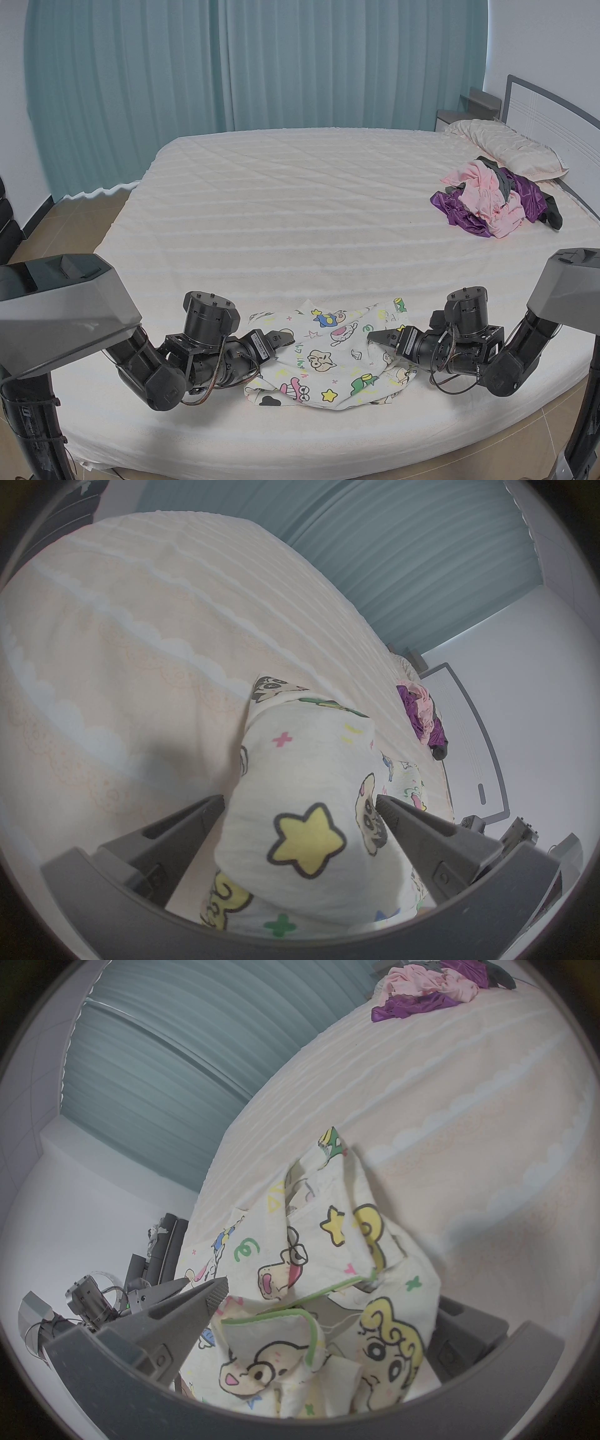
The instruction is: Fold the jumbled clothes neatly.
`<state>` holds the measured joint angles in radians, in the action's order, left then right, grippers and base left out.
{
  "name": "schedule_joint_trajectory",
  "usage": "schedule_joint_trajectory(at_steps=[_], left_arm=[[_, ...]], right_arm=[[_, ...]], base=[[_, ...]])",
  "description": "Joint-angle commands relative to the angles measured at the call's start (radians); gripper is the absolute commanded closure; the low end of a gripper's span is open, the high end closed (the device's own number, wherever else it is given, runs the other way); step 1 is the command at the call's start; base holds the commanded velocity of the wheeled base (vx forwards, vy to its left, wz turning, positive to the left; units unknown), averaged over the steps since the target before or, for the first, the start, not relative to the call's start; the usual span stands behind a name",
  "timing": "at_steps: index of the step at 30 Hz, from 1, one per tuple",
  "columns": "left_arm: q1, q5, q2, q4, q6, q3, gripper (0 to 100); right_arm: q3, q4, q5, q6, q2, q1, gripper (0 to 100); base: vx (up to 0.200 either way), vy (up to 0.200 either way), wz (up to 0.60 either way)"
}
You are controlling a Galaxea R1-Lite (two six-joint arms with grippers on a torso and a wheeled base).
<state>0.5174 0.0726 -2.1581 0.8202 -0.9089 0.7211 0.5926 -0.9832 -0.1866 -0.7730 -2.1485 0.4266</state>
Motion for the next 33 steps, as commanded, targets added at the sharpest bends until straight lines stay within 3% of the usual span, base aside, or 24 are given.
schedule_joint_trajectory(at_steps=[1,12,13,23,28,29,33], left_arm=[[0.004,0.004,-0.008,0.022,-0.002,-0.022,0],[0.015,0.029,-0.011,0.051,-0.008,-0.034,0],[0.015,0.029,-0.011,0.051,-0.007,-0.034,100],[0.029,0.015,-0.005,0.053,-0.01,-0.052,100],[0.027,0.012,0.024,0.053,-0.07,-0.051,100],[0.029,0.01,0.038,0.053,-0.116,-0.046,100],[0.029,0.012,0.057,0.053,-0.137,-0.045,100]], right_arm=[[0.0,-0.025,-0.004,-0.031,-0.03,0.003,0],[0.016,-0.091,-0.027,-0.049,-0.116,0.027,0],[0.016,-0.091,-0.027,-0.049,-0.119,0.029,100],[0.012,-0.103,-0.025,-0.062,-0.122,0.034,100],[-0.014,-0.169,-0.027,-0.111,-0.106,0.032,100],[-0.027,-0.189,-0.027,-0.12,-0.094,0.032,100],[-0.036,-0.204,-0.028,-0.126,-0.085,0.032,100]], base=[[0.0,0.0,0.0],[0.0,0.0,0.0],[0.0,0.0,0.0],[0.0,0.0,0.0],[0.0,0.0,0.0],[0.0,0.0,0.0],[0.0,-0.05,0.0]])
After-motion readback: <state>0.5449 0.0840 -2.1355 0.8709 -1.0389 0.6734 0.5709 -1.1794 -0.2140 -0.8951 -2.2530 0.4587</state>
